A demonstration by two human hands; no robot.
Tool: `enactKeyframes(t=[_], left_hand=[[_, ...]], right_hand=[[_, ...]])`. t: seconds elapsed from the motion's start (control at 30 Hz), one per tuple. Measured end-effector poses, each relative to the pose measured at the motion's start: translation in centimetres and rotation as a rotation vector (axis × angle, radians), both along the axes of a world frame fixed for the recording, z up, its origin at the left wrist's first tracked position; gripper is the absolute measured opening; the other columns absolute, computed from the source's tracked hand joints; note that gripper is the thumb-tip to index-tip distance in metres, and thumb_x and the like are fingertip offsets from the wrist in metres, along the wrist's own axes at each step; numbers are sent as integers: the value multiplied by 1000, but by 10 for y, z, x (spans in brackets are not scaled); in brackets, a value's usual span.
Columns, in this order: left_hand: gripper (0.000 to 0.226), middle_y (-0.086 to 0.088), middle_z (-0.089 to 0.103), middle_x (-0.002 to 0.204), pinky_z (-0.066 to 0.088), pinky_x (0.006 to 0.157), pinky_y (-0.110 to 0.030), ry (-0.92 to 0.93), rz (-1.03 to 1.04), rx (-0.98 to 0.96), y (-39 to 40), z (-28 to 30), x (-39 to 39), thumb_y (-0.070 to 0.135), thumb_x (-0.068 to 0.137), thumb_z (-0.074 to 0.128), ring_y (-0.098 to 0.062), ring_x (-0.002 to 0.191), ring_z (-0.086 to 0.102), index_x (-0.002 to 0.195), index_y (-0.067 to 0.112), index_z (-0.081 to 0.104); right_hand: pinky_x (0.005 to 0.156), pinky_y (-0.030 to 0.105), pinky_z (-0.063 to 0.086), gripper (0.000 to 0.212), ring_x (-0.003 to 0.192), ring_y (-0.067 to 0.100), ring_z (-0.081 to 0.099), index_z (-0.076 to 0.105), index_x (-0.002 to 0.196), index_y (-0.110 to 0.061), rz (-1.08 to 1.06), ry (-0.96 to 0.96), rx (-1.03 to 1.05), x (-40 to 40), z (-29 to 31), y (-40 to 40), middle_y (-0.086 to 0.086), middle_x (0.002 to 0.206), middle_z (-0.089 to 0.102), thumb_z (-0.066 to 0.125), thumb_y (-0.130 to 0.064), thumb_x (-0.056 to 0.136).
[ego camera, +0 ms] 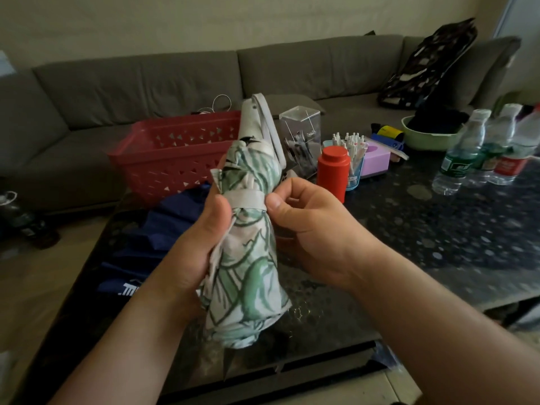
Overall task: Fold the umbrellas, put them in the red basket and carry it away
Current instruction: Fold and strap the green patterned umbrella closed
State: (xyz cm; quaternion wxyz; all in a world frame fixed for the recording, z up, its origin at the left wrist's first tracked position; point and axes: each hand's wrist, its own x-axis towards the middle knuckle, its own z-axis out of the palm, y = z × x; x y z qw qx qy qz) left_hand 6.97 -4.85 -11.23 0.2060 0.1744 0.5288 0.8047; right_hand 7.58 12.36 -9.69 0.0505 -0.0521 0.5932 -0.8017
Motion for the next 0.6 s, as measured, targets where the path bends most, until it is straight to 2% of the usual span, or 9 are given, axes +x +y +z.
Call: enactKeyframes(t=[0.07,0.1,0.2,0.27,0.3,0.37,0.47,0.53,0.6], left_hand=[[73,-4,70,137,62,88,-35,133,141,-84,0,4,-4,48,91,72,-22,117,72,157,30,45],[64,4,68,141,61,94,-34,187,195,-105,3,7,-3,41,95,64,-17,122,71,156,42,43],[65,38,38,157,39,121,-32,376,245,-271,11,6,3,48,96,59,8,146,41,142,79,24],[70,55,22,153,27,123,-20,549,231,-421,17,-1,10,52,96,58,20,148,20,144,78,15],[71,59,21,149,25,121,-13,618,248,-452,20,-4,12,47,95,58,23,147,18,148,72,16],[68,56,30,149,28,119,-11,660,292,-427,22,-7,11,38,96,58,19,147,25,149,64,25],[64,39,45,153,38,120,-23,683,390,-411,18,-10,9,30,99,60,8,146,40,147,65,35],[71,25,50,156,44,119,-33,675,439,-416,16,-12,7,24,103,62,1,142,49,143,74,32],[82,19,47,160,46,117,-34,678,472,-422,15,-11,6,15,103,64,-1,142,51,142,77,29]], right_hand=[[76,46,53,19,82,29,61,62,82,-17,-49,30,59,0,2,2,13,87,65,67,-16,100],[75,45,56,17,79,27,62,63,83,-16,-100,50,104,0,2,2,11,85,66,68,-18,100],[64,33,58,17,65,12,63,63,85,-16,-290,147,305,1,0,-5,1,73,67,73,-21,97],[68,38,61,16,68,13,68,64,84,-20,-350,203,369,0,-3,-9,-2,73,70,76,-23,95],[69,40,63,16,71,16,70,65,85,-20,-351,214,368,0,-4,-9,-1,74,72,77,-23,94],[66,35,63,13,71,16,74,66,87,-14,-298,212,311,1,-2,-6,1,74,74,77,-18,94],[70,22,59,12,82,8,75,67,85,-11,-250,286,246,6,0,-7,-6,85,77,78,-9,90],[83,25,57,19,104,8,68,67,77,-20,-446,505,471,9,-6,-8,-12,105,70,84,-16,84],[88,34,53,19,111,21,59,68,74,-19,-617,806,747,13,-14,-8,-4,114,61,83,-28,80]])
